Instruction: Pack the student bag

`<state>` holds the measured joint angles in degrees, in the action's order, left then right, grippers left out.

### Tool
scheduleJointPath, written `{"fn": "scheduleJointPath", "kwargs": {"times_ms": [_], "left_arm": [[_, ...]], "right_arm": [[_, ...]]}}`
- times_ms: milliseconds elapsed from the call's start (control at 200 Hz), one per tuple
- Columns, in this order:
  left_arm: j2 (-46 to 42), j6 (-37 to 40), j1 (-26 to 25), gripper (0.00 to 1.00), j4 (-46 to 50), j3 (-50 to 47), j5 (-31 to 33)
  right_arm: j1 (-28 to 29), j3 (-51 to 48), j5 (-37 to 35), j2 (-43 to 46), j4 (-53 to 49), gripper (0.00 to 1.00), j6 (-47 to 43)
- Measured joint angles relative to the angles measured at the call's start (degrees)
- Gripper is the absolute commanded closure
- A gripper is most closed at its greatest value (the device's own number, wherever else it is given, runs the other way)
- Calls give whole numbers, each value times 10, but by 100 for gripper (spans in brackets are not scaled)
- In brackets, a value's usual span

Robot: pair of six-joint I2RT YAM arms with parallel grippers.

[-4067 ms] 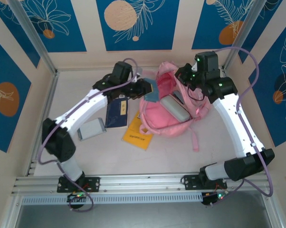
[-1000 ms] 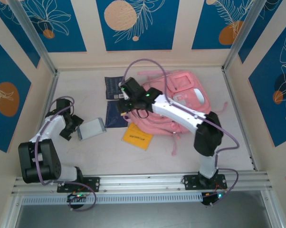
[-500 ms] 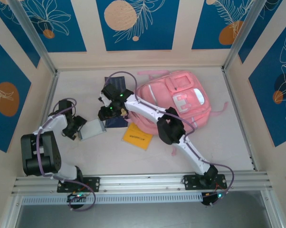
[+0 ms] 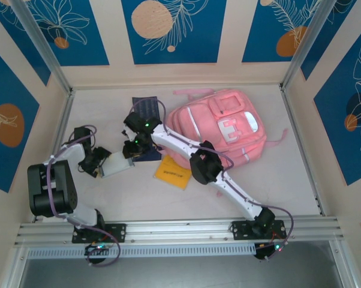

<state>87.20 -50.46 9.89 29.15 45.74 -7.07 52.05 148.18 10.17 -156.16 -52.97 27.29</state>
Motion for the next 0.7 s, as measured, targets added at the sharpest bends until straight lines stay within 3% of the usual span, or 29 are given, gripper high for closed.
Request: {"fn": "scheduleJointPath", "kwargs": {"times_ms": [370, 700], "left_arm": [[-36, 0, 13, 23, -34, -37, -76], [-154, -12, 11, 23, -34, -69, -182]], "right_arm": [[-17, 2, 28, -5, -6, 73, 25], [-39, 2, 41, -6, -5, 74, 32]]}}
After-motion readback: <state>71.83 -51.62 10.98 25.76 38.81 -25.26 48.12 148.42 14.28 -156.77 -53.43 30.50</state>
